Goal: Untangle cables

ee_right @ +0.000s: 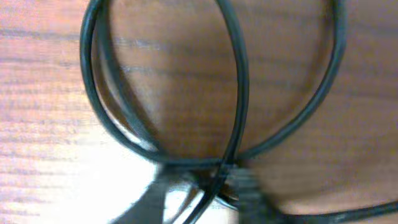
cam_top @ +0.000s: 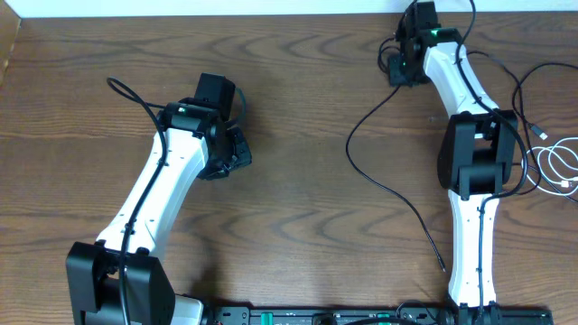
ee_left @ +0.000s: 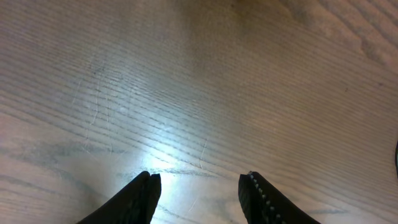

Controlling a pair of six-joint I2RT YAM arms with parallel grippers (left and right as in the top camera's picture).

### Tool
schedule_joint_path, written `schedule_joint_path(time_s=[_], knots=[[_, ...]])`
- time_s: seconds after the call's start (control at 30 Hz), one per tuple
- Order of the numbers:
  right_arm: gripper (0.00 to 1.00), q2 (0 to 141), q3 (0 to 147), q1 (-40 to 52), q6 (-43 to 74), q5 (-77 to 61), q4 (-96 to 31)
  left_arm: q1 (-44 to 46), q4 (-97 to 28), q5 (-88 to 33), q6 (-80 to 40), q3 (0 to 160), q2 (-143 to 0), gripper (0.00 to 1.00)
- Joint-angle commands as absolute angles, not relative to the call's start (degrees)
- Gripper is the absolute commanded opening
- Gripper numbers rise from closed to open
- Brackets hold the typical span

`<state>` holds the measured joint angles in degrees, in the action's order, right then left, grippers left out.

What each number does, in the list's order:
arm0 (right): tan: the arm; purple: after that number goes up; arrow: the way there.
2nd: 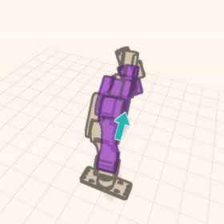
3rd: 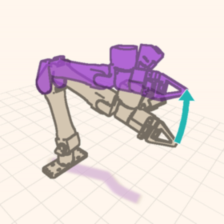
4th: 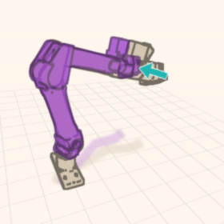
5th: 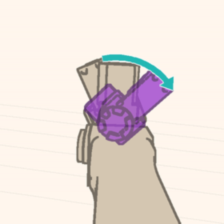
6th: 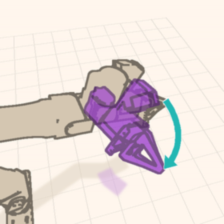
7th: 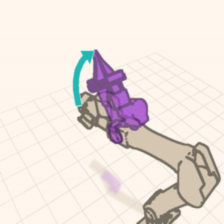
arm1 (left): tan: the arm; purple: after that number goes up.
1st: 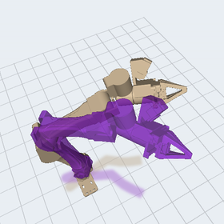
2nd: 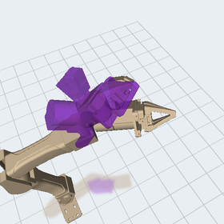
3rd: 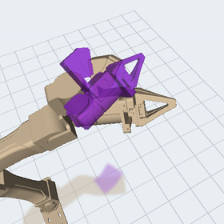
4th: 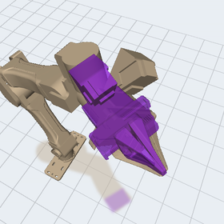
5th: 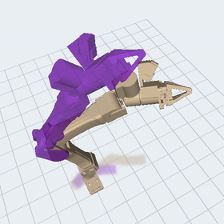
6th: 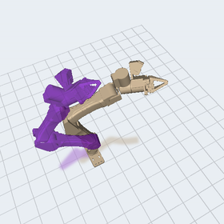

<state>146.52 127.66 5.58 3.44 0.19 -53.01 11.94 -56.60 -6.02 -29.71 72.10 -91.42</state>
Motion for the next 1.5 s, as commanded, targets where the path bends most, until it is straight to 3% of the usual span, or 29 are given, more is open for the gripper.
schedule_joint_path(time_s=[0.0, 0.27, 0.53, 0.77, 0.93, 1.0, 1.07, 1.17, 1.37, 1.47], knots=[[0.01, 147.63, 126.98, 5.19, 6.46, -0.12, -56.49, 12.03, -56.73, -5.34, -28.95, 72.44, -91.37, 0.46], [0.01, 137.60, 127.04, 2.09, 8.67, 1.02, -63.05, 12.03, -56.73, -5.34, -28.95, 72.44, -91.37, 0.46], [0.01, 118.80, 127.04, -9.28, 9.87, 16.32, -68.14, 12.03, -56.71, -5.34, -28.95, 72.44, -91.37, 0.46], [0.01, 112.73, 127.02, -25.89, 16.71, 12.21, -69.04, 12.03, -56.73, -5.37, -28.95, 72.44, -91.37, 0.46], [0.01, 113.19, 126.96, -29.89, 16.60, 5.37, -70.04, 12.03, -56.73, -5.34, -28.95, 72.44, -91.37, 0.46], [0.12, 113.23, 126.96, -29.89, 15.77, 5.17, -70.37, 12.03, -56.73, -5.37, -28.97, 72.44, -91.37, 0.46], [0.52, 113.23, 126.96, -29.78, 12.40, 3.51, -70.46, 12.03, -56.73, -5.37, -28.95, 72.44, -91.37, 0.46], [0.70, 113.23, 126.96, -29.52, 11.46, 0.75, -71.31, 12.03, -56.73, -5.37, -28.95, 72.44, -91.37, 0.46], [0.76, 113.23, 126.96, -29.08, 0.60, -23.38, -76.01, 12.03, -56.05, -5.37, -28.93, 72.44, -91.35, 0.46], [0.80, 113.23, 126.96, -27.86, -3.51, -27.42, -80.16, 12.03, -54.50, -5.37, -28.71, 72.44, -91.35, 0.46]])
